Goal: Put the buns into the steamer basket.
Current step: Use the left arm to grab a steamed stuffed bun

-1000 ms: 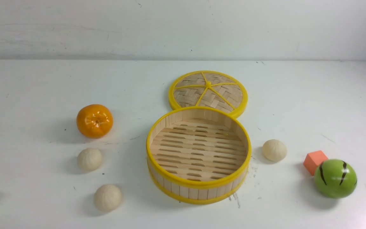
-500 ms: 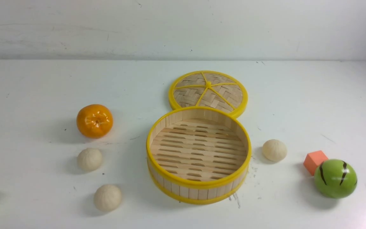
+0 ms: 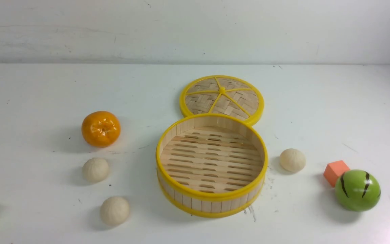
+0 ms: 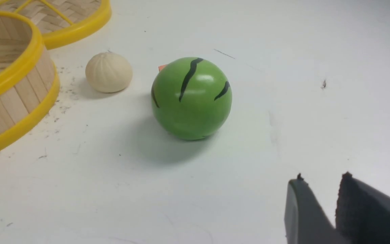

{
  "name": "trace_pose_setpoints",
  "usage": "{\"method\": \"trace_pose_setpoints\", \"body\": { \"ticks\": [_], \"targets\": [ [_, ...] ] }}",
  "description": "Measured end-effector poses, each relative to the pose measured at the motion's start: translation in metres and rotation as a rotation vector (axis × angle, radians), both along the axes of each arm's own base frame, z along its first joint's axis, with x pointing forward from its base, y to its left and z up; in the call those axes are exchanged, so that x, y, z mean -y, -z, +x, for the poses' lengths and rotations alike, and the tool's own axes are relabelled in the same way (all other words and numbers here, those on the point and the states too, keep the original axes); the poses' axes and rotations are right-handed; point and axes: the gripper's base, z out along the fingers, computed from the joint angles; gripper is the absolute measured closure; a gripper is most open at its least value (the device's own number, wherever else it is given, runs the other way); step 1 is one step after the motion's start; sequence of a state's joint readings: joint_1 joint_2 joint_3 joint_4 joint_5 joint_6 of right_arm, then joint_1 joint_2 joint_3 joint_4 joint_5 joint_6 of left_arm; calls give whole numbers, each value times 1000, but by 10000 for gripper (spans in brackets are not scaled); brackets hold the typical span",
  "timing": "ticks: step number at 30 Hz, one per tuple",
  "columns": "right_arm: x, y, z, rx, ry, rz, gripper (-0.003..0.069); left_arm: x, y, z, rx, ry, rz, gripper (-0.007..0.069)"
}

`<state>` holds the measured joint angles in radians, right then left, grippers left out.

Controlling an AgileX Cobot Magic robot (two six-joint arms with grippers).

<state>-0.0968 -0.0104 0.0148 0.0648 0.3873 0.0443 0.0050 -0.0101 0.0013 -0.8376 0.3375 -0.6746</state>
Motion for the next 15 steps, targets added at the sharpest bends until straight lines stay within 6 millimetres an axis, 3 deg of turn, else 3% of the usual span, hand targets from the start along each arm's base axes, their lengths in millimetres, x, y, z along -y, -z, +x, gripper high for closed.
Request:
{"method": "trace_pose_setpoints", "body": {
  "ticks": [3,4,5,7,10,13,15],
  "targets": [
    [0,0,0,0,0,0,487,5,-42,-10,143,84,227,596],
    [0,0,0,0,0,0,485,7,-65,-18,223,108,347,596],
    [0,0,0,0,0,0,485,7,-65,-18,223,108,347,596],
    [0,0,0,0,0,0,480,11,-104,-31,266,178,584,596],
    [0,0,0,0,0,0,476,7,-140,-22,71,281,864,596],
    [0,0,0,0,0,0,472,-2,-153,-8,-133,355,1026,596],
    [0,0,0,0,0,0,468,-12,-168,14,-314,430,1167,596]
  ]
}}
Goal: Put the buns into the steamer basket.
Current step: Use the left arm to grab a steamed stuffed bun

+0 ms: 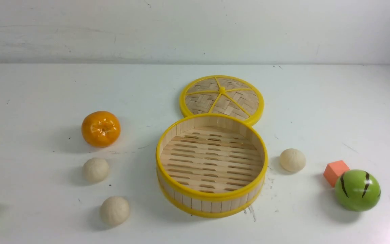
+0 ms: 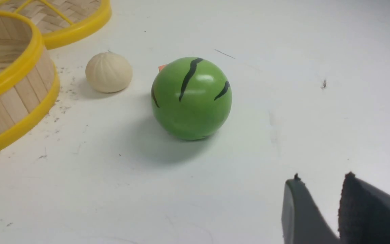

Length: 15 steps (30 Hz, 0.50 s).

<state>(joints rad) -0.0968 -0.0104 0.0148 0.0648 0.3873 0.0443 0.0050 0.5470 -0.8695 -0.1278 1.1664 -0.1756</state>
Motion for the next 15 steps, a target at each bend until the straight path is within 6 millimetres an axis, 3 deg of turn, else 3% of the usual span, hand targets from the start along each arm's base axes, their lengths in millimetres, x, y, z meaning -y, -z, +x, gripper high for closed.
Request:
{"method": "trace_pose_setpoints", "body": {
  "ticks": [3,4,11,15],
  "targets": [
    [0,0,0,0,0,0,463,-8,-11,26,-113,20,136,596],
    [0,0,0,0,0,0,460,-9,-16,46,-161,44,182,595],
    [0,0,0,0,0,0,452,6,-14,108,-269,152,207,549],
    [0,0,0,0,0,0,447,26,-3,149,-327,231,221,412]
  ]
}}
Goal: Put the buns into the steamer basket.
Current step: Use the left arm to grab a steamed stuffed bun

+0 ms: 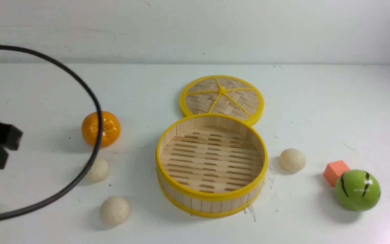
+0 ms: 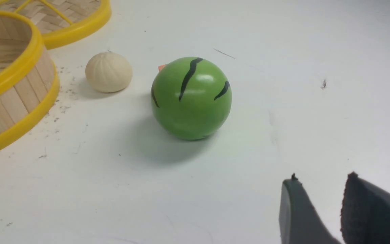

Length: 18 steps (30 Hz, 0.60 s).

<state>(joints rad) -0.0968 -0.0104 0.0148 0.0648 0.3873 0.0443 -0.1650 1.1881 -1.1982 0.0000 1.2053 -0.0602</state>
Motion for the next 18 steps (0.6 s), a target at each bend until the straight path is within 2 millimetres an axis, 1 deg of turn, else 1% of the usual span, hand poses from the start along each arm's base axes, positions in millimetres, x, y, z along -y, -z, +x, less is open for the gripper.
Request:
{"method": "trace_pose_setpoints", "body": {
  "ticks": [1,2,5,6,8,9,10,11,12,14,16,18],
  "targets": [
    [0,0,0,0,0,0,447,1,1,2,-2,3,0,403],
    [0,0,0,0,0,0,445,9,9,17,-23,24,3,318],
    [0,0,0,0,0,0,445,22,23,39,-48,50,6,197],
    [0,0,0,0,0,0,445,29,30,49,-52,67,7,149],
    [0,0,0,0,0,0,445,38,41,63,-60,89,16,93],
    [0,0,0,0,0,0,445,44,49,73,-56,99,20,69],
    [0,0,0,0,0,0,445,45,51,75,-56,101,20,67],
    [0,0,0,0,0,0,442,51,62,88,-58,110,26,50],
    [0,0,0,0,0,0,442,52,64,89,-58,112,27,50],
    [0,0,0,0,0,0,438,57,82,107,-75,105,42,42],
    [0,0,0,0,0,0,438,58,91,115,-87,93,57,40],
    [0,0,0,0,0,0,433,58,109,130,-113,61,91,39]
  ]
}}
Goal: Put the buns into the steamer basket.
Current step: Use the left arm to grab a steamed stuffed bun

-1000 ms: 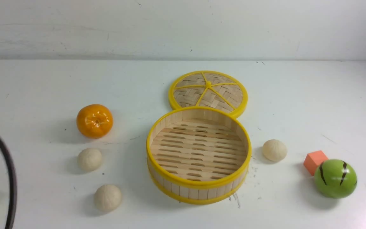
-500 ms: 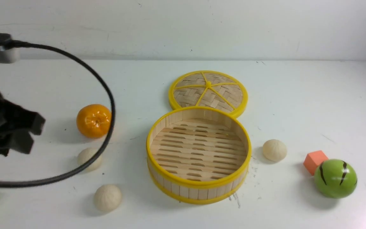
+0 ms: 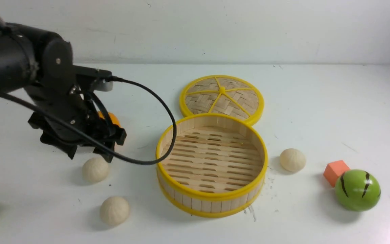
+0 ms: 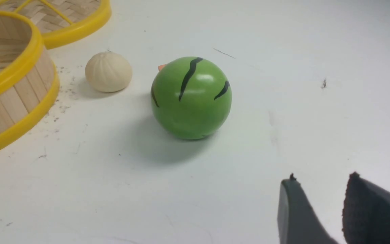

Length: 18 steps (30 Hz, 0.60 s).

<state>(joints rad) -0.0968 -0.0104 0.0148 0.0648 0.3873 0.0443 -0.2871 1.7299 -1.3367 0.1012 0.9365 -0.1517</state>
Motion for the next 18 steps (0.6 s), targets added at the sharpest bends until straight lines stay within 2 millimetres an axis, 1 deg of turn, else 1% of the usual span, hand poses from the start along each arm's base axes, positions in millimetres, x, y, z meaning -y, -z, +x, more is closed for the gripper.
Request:
{"method": "trace_pose_setpoints", "body": {
  "ticks": [7,12,13,14,16,17,18],
  "targets": [
    [0,0,0,0,0,0,428,-2,36,27,-25,-36,111,39],
    [0,0,0,0,0,0,428,-1,60,37,-44,-45,133,39],
    [0,0,0,0,0,0,428,-1,61,37,-44,-44,134,39],
    [0,0,0,0,0,0,428,0,69,39,-54,-43,135,39],
    [0,0,0,0,0,0,428,1,78,41,-67,-43,136,56],
    [0,0,0,0,0,0,428,1,80,42,-71,-43,136,76],
    [0,0,0,0,0,0,428,1,82,42,-75,-43,135,112]
  ]
}}
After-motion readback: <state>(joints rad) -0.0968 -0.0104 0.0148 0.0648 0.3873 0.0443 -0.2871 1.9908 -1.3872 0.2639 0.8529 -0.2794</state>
